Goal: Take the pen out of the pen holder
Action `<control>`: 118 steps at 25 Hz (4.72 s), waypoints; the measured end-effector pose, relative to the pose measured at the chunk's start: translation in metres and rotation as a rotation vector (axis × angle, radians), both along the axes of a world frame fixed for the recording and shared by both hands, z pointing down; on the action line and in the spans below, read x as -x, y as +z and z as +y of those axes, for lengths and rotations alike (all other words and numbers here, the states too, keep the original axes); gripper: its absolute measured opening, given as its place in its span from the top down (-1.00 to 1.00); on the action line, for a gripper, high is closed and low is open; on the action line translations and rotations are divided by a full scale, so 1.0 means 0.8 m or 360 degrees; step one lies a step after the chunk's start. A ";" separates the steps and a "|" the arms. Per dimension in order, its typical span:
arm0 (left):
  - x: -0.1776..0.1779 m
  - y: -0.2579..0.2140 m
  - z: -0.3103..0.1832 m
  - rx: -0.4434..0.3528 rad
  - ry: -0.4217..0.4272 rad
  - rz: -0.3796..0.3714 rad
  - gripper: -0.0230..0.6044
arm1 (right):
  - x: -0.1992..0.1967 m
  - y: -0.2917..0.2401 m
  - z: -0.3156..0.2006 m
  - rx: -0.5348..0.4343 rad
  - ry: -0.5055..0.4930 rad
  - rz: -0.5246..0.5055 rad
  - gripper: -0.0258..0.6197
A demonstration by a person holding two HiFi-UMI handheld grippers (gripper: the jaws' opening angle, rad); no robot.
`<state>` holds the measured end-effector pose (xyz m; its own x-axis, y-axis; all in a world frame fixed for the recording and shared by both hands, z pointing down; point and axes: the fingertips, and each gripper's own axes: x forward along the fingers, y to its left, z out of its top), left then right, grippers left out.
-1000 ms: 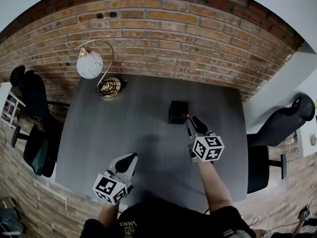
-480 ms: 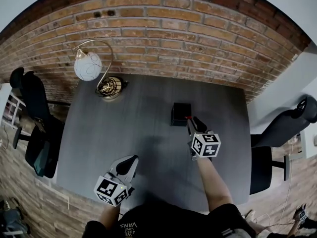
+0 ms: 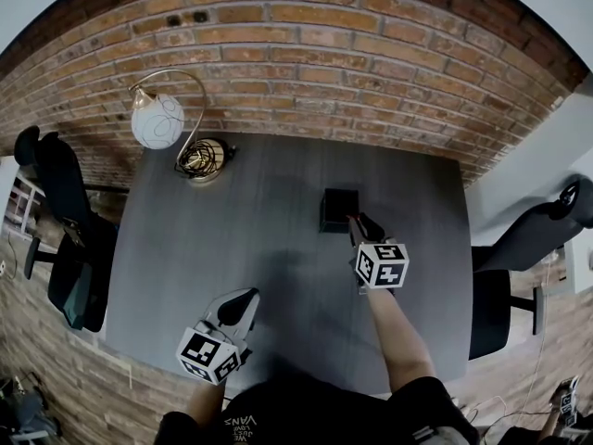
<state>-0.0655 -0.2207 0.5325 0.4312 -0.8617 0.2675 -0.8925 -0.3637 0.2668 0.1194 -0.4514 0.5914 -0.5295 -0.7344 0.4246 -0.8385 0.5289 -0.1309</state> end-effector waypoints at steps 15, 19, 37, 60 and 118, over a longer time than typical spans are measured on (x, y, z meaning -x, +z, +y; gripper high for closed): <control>0.000 0.001 0.002 0.0002 -0.0014 -0.0004 0.75 | 0.003 -0.021 -0.003 -0.0077 -0.0012 -0.0026 0.73; -0.003 -0.004 0.003 -0.0016 -0.0010 0.0000 0.76 | 0.002 -0.035 0.001 -0.0092 -0.0022 -0.0058 0.74; -0.009 -0.032 0.034 -0.0125 0.0003 -0.0001 0.76 | -0.012 -0.123 0.029 -0.0263 -0.0030 -0.0118 0.74; 0.002 -0.061 0.069 -0.0247 0.0049 0.0021 0.76 | -0.017 -0.199 0.130 -0.0414 -0.0028 -0.0269 0.75; 0.050 -0.030 0.088 -0.0193 0.0461 0.0088 0.76 | 0.032 -0.100 0.361 -0.0150 0.0284 -0.0366 0.76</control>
